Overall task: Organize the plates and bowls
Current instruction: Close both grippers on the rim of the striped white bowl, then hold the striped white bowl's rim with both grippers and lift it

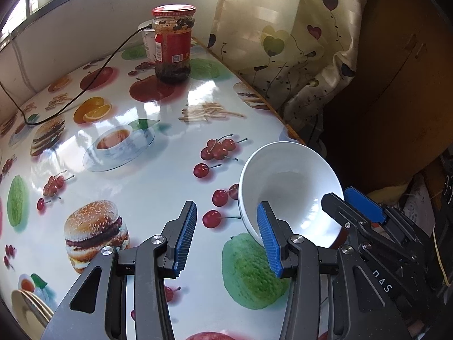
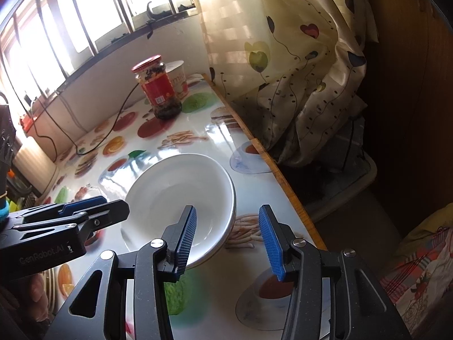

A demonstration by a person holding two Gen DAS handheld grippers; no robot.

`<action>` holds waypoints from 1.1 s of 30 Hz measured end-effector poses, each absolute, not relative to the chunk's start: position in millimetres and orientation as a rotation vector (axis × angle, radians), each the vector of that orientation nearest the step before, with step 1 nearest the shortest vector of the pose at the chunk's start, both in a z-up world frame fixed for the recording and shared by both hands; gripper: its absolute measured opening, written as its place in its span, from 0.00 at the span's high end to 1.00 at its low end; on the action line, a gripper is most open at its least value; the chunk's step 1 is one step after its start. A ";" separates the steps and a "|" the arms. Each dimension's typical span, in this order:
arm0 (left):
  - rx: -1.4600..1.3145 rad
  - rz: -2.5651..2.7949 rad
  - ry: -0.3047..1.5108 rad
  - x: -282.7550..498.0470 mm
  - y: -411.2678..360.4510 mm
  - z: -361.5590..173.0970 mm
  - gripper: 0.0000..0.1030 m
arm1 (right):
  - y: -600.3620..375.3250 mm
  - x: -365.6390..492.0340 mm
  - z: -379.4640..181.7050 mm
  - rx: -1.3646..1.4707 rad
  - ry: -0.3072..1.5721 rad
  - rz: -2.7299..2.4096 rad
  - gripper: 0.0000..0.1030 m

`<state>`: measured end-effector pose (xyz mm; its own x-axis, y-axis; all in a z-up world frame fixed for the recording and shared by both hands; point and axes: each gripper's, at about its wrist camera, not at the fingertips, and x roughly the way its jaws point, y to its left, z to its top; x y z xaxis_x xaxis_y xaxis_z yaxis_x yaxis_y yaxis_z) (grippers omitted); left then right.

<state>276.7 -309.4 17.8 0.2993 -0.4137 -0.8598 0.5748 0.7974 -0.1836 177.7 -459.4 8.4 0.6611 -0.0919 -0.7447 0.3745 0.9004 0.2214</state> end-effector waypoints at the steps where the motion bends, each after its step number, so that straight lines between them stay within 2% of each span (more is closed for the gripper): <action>1: 0.173 -0.662 1.081 276.7 -310.0 17.7 0.56 | -459.6 178.2 8.0 0.375 0.812 -0.271 0.59; 5: 0.182 -0.650 1.085 277.1 -313.4 15.2 0.57 | -460.5 178.5 6.8 0.373 0.814 -0.280 0.63; 7: 0.185 -0.648 1.087 277.1 -315.2 14.5 0.64 | -462.3 179.4 5.7 0.378 0.815 -0.282 0.66; 11: 0.192 -0.648 1.079 275.9 -317.6 13.6 0.69 | -465.4 181.3 2.5 0.384 0.823 -0.284 0.72; 16: 0.195 -0.648 1.077 275.6 -319.7 13.3 0.73 | -465.6 182.0 1.6 0.384 0.822 -0.280 0.75; 21: 0.209 -0.661 1.067 272.7 -323.0 14.1 0.82 | -464.1 182.9 1.0 0.381 0.818 -0.278 0.76; 29: 0.210 -0.664 1.063 273.0 -324.1 13.9 0.84 | -461.1 183.6 3.2 0.376 0.812 -0.264 0.83; 33: 0.209 -0.672 1.063 272.6 -325.0 13.9 0.89 | -459.8 183.9 4.3 0.374 0.809 -0.257 0.86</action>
